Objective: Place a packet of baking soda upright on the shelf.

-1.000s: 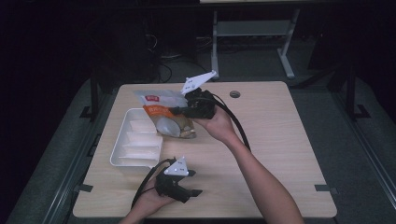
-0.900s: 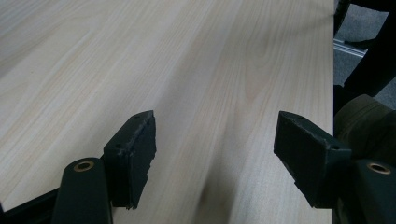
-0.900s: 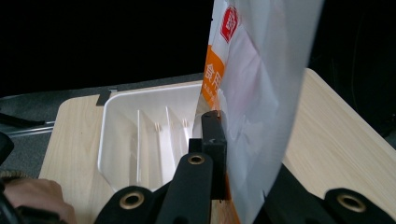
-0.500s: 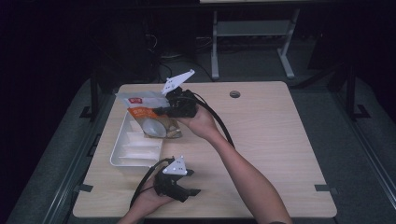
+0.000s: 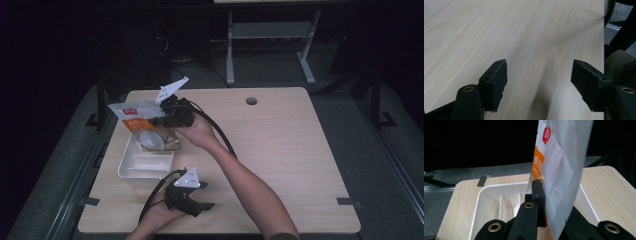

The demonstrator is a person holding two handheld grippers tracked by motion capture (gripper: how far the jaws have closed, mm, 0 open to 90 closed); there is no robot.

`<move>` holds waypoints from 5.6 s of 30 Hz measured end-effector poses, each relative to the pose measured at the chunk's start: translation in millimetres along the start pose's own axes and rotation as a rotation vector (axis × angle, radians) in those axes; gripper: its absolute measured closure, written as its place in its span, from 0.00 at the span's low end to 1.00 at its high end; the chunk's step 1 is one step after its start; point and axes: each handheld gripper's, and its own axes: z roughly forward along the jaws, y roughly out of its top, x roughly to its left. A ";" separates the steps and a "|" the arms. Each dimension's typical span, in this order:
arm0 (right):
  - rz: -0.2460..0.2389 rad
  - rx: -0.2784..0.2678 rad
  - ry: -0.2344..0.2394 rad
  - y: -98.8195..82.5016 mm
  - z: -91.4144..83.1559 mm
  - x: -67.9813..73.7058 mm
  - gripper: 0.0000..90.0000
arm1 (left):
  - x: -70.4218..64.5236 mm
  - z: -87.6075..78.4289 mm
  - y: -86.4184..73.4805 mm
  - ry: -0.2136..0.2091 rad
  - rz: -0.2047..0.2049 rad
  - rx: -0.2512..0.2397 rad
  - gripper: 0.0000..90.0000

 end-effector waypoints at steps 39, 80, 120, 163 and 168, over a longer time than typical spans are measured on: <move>0.099 -0.020 0.044 -39.2 51.4 -12.1 0.99 | -1.4 2.1 -0.2 0.004 0.001 0.008 0.31; 0.098 0.167 0.062 -71.9 57.5 -12.2 0.90 | -0.8 2.0 0.2 0.003 -0.005 0.001 0.30; 0.131 0.119 0.046 -75.7 25.1 -15.7 0.66 | -0.8 3.4 0.9 0.004 -0.003 0.005 0.30; 0.227 0.065 0.025 -121.7 -85.6 -19.7 0.43 | 1.7 2.5 1.2 0.023 -0.016 -0.004 0.29; 0.236 0.060 0.015 -128.5 -95.2 -19.8 0.42 | 1.7 2.5 1.3 0.024 -0.020 -0.006 0.29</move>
